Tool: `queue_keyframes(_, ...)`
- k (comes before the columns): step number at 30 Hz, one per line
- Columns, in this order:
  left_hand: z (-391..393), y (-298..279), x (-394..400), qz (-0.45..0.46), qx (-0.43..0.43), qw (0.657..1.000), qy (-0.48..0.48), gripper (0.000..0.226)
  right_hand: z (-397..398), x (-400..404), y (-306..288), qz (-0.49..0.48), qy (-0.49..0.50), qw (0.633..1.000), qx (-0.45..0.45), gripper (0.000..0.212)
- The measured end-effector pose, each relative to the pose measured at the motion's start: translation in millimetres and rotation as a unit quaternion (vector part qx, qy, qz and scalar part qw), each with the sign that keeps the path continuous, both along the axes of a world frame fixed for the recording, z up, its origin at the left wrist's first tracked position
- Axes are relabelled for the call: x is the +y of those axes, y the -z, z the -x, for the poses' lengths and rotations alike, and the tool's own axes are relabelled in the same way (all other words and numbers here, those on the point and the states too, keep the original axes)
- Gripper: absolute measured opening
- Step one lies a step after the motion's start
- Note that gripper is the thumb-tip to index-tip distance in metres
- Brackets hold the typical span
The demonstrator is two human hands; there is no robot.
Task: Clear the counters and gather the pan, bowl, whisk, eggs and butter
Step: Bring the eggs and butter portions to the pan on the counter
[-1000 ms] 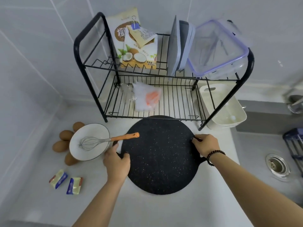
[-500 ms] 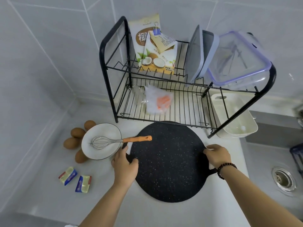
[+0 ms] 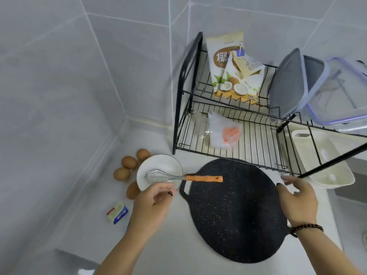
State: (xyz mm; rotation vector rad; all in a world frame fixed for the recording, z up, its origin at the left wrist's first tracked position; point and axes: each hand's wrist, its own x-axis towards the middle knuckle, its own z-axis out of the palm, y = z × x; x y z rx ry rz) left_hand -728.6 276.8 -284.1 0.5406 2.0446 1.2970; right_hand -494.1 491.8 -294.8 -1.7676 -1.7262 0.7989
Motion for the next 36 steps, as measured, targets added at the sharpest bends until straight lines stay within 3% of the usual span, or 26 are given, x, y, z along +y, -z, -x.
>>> queue_keyframes(2, 21, -9, -8, -0.043, -0.011, 0.997, -0.055, 0.033, 32, -9, -25, -0.141, -0.049, 0.988, 0.043, 0.020)
queue_keyframes(4, 44, -13, -16, -0.060, -0.014, 0.994, -0.092, 0.030, 66, -21, -51, -0.307, -0.146, 0.938, 0.061, 0.021)
queue_keyframes(7, 78, -10, -25, -0.041, 0.027, 0.989, -0.142, 0.027, 120, -41, -76, -0.382, -0.306, 0.866, 0.102, 0.018)
queue_keyframes(10, 107, -6, -26, 0.008, 0.085, 0.987, -0.135, 0.033, 183, -59, -78, -0.308, -0.415, 0.847, 0.123, 0.018)
queue_keyframes(12, 123, 1, -21, 0.066, 0.114, 0.989, -0.061, 0.033, 223, -68, -66, -0.238, -0.471, 0.844, 0.094, 0.020)
queue_keyframes(16, 148, 36, -13, 0.158, 0.179, 0.971, 0.034, 0.038, 296, -78, -39, -0.046, -0.544, 0.834, -0.075, 0.035)
queue_keyframes(20, 156, 67, -14, 0.185, 0.153, 0.968, 0.070, 0.045, 342, -76, -10, 0.064, -0.550, 0.800, -0.232, 0.041)
queue_keyframes(23, 159, 72, -12, 0.175, 0.191, 0.963, 0.073, 0.042, 358, -71, 10, 0.095, -0.543, 0.782, -0.291, 0.046)
queue_keyframes(29, 165, 83, 1, 0.200, 0.248, 0.944, 0.085, 0.059, 368, -66, 35, 0.111, -0.528, 0.784, -0.308, 0.033)
queue_keyframes(36, 170, 103, 1, 0.225, 0.376, 0.889, 0.132, 0.059, 370, -64, 43, 0.089, -0.526, 0.793, -0.295, 0.027)
